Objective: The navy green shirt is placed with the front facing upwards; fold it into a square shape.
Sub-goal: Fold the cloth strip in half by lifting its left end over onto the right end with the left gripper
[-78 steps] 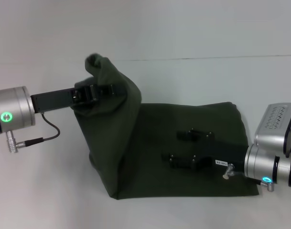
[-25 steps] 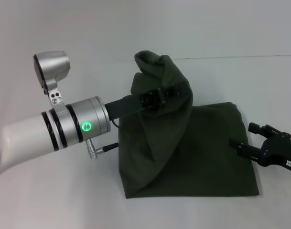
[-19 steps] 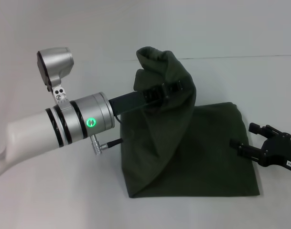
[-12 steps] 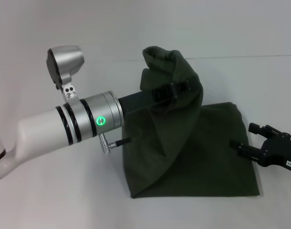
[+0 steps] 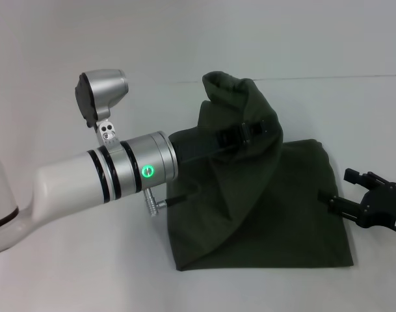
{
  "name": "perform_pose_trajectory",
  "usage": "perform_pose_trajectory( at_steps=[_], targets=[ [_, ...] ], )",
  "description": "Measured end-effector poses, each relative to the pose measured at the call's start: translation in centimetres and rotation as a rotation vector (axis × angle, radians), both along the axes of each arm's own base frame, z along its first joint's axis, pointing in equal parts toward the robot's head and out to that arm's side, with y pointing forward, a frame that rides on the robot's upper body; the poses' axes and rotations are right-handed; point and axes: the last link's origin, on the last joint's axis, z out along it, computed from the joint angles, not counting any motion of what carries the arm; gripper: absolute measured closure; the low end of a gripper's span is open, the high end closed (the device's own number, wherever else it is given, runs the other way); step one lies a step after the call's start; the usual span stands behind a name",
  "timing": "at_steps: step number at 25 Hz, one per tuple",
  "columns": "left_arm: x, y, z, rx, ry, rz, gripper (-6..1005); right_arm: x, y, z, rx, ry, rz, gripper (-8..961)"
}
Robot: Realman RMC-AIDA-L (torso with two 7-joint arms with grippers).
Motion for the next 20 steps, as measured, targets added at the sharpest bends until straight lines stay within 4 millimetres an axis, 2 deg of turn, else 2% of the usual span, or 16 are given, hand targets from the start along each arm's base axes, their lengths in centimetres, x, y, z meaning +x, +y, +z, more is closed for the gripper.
perform_pose_trajectory(
  at_steps=[13, 19, 20],
  targets=[
    [0.8, -0.4, -1.8, -0.023, 0.006, 0.028, 794, 0.8, -0.6, 0.7, 0.021, -0.01, -0.018, 67],
    [1.0, -0.3, -1.9, -0.023, -0.018, 0.046, 787, 1.1, -0.9, 1.0, 0.024, -0.014, -0.024, 66],
    [1.1, -0.3, -1.8, -0.021, -0.021, 0.049, 747, 1.2, -0.9, 1.1, 0.027, -0.014, -0.026, 66]
  ],
)
